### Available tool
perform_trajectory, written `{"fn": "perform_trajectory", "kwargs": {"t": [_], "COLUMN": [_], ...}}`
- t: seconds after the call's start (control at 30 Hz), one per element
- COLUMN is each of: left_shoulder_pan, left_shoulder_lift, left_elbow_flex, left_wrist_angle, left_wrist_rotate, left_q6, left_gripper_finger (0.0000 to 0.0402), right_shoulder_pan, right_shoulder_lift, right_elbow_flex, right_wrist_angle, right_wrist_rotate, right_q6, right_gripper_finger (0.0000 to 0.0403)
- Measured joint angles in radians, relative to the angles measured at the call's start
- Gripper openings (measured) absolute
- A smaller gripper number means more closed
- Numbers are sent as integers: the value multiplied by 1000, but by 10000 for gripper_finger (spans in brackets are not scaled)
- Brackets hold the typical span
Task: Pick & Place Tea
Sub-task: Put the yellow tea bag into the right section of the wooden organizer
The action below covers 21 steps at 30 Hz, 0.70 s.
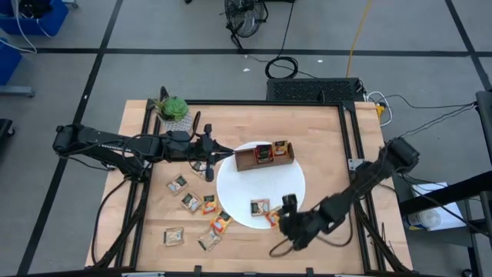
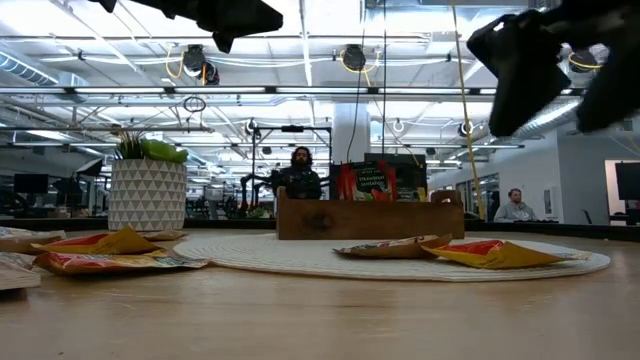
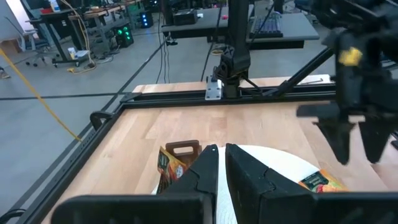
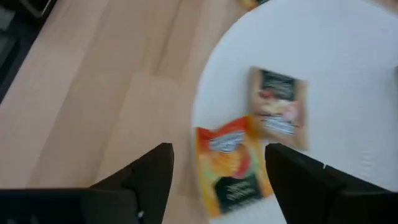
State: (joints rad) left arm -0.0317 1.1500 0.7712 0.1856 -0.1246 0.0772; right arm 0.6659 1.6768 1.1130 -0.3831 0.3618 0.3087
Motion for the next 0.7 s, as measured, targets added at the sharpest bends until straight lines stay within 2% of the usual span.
{"fn": "perform_trajectory", "kwargs": {"t": [0.1,0.33,0.7], "left_shoulder_pan": [0,0,0], "left_shoulder_lift": [0,0,0], "left_elbow_flex": [0,0,0], "left_wrist_angle": [0,-1,0], "left_wrist_rotate": [0,0,0], "left_q6": [0,0,0], "left_gripper_finger": [37,37,37], "right_shoulder_pan": [24,35,29], "right_shoulder_lift": [71,178,200], "right_elbow_flex": [22,33,33], "right_wrist_angle": [16,15,80], "right_wrist_rotate": [4,66,84], "right_q6": [-1,25,13], "right_gripper_finger": [238,209,196]}}
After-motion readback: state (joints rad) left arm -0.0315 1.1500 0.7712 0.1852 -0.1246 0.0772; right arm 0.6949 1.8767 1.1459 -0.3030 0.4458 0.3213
